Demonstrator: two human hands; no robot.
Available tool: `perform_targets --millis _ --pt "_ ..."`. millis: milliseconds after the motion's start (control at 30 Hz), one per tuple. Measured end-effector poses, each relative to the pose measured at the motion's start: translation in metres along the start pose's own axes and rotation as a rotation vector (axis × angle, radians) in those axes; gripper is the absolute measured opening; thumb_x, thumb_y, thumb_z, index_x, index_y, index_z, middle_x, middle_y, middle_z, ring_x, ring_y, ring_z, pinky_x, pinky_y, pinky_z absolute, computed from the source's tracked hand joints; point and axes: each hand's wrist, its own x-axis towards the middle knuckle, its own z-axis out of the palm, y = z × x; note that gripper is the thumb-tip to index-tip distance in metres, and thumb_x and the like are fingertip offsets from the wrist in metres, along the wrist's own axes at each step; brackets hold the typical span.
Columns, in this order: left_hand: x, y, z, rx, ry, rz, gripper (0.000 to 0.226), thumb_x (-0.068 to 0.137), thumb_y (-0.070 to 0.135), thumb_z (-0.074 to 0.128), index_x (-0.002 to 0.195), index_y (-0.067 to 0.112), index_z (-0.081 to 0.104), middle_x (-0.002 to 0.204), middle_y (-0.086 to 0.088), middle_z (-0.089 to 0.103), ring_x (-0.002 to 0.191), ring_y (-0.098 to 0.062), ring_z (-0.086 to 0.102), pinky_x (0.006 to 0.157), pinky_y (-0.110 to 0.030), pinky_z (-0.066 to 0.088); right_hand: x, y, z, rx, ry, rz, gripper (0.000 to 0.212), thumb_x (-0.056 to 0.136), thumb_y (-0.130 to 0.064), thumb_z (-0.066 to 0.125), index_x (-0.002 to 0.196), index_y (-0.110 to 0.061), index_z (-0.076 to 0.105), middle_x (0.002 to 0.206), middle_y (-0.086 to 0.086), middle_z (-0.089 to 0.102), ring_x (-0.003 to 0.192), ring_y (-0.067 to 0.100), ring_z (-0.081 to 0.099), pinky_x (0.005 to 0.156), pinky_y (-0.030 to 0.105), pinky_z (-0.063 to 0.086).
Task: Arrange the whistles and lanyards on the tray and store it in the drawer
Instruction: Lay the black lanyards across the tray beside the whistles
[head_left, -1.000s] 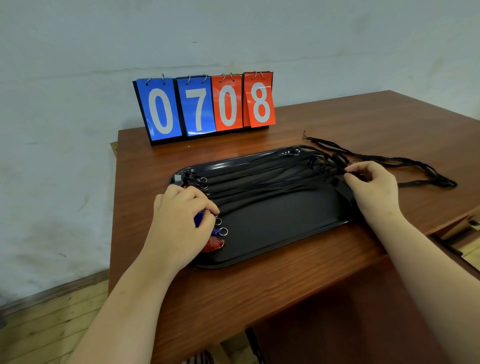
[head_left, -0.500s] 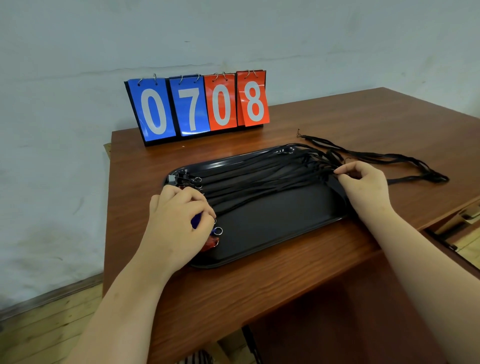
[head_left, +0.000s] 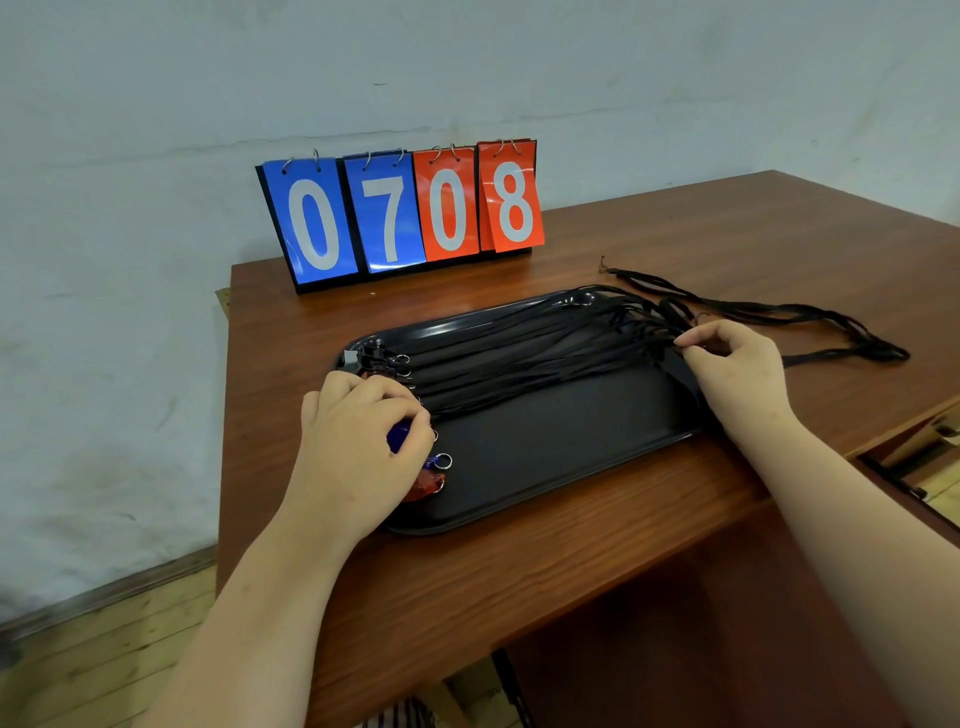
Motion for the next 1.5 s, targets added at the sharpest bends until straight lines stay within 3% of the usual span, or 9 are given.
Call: perform_targets --millis 200,400,600,767,900,1033,1267,1400,1500 --pt "0.0 0.001 -0.002 -0.023 -0.026 -0.027 0.025 0.098 0.034 0.05 0.095 0.031 0.075 0.103 0.021 0.063 0.105 -0.007 0.038 0.087 -0.027 0.018 -0.002 -0.002 0.0 0.029 0.004 0.0 0.016 0.091 -0.011 0.057 0.092 -0.02 0.07 0.096 -0.008 0.067 0.065 0.011 0.057 0.054 0.024 0.045" --pt "0.001 0.003 -0.005 -0.109 -0.024 -0.046 0.047 0.093 0.049 0.029 0.091 0.033 0.073 0.1 0.023 0.063 0.102 -0.004 0.039 0.087 -0.027 0.019 -0.001 -0.002 0.0 0.042 -0.019 0.031 0.025 0.091 -0.011 0.05 0.092 -0.023 0.072 0.077 0.003 0.068 0.04 0.012 0.038 0.041 0.024 0.032" --pt "0.001 0.003 -0.011 -0.224 0.091 -0.036 0.045 0.096 0.043 0.03 0.084 0.029 0.071 0.092 0.02 0.062 0.101 -0.008 0.046 0.085 -0.026 0.02 -0.002 -0.003 0.0 0.068 -0.023 0.04 0.028 0.093 -0.011 0.047 0.091 -0.022 0.073 0.052 0.0 0.053 0.033 0.007 0.031 0.039 0.021 0.027" --pt "0.001 0.002 -0.012 -0.301 0.155 -0.036 0.041 0.098 0.037 0.03 0.079 0.031 0.066 0.088 0.016 0.062 0.097 -0.01 0.05 0.085 -0.028 0.025 0.0 0.0 0.0 0.056 0.005 0.008 0.028 0.094 -0.014 0.046 0.094 -0.024 0.072 0.083 0.005 0.065 0.033 0.004 0.039 0.036 0.019 0.03" --pt "0.001 0.001 -0.012 -0.338 0.2 -0.043 0.038 0.1 0.028 0.035 0.078 0.029 0.065 0.086 0.017 0.061 0.094 -0.01 0.052 0.085 -0.031 0.029 0.001 0.001 -0.001 0.033 0.079 -0.071 0.028 0.093 -0.014 0.046 0.086 -0.026 0.07 0.106 0.001 0.065 0.061 0.012 0.052 0.052 0.024 0.037" --pt "0.001 0.001 -0.011 -0.357 0.212 -0.055 0.037 0.1 0.023 0.037 0.077 0.029 0.065 0.085 0.016 0.062 0.093 -0.009 0.052 0.085 -0.037 0.036 -0.002 0.0 -0.001 0.024 0.106 -0.104 0.027 0.093 -0.011 0.046 0.084 -0.023 0.068 0.105 0.001 0.064 0.06 0.014 0.051 0.053 0.027 0.039" --pt "0.002 0.011 -0.013 -0.405 0.244 -0.041 0.038 0.098 0.031 0.035 0.076 0.028 0.065 0.083 0.017 0.063 0.093 -0.01 0.055 0.084 -0.048 0.042 -0.004 -0.001 -0.004 -0.025 0.172 -0.202 0.028 0.09 -0.009 0.044 0.081 -0.025 0.066 0.1 -0.006 0.06 0.092 0.024 0.057 0.074 0.034 0.047" --pt "0.014 0.038 -0.021 -0.346 0.138 0.029 0.037 0.097 0.038 0.037 0.079 0.027 0.068 0.084 0.018 0.063 0.093 -0.008 0.055 0.087 -0.048 0.043 -0.002 -0.002 -0.005 0.006 0.204 -0.176 0.029 0.09 -0.008 0.045 0.082 -0.03 0.063 0.094 -0.015 0.056 0.095 0.021 0.057 0.08 0.037 0.049" --pt "0.029 0.064 -0.022 -0.307 0.016 0.104 0.031 0.096 0.04 0.041 0.087 0.029 0.069 0.089 0.02 0.062 0.094 -0.002 0.053 0.091 -0.04 0.04 0.008 0.002 -0.011 0.043 0.198 -0.081 0.026 0.09 -0.008 0.047 0.088 -0.025 0.066 0.101 -0.005 0.061 0.089 0.018 0.06 0.075 0.034 0.051"
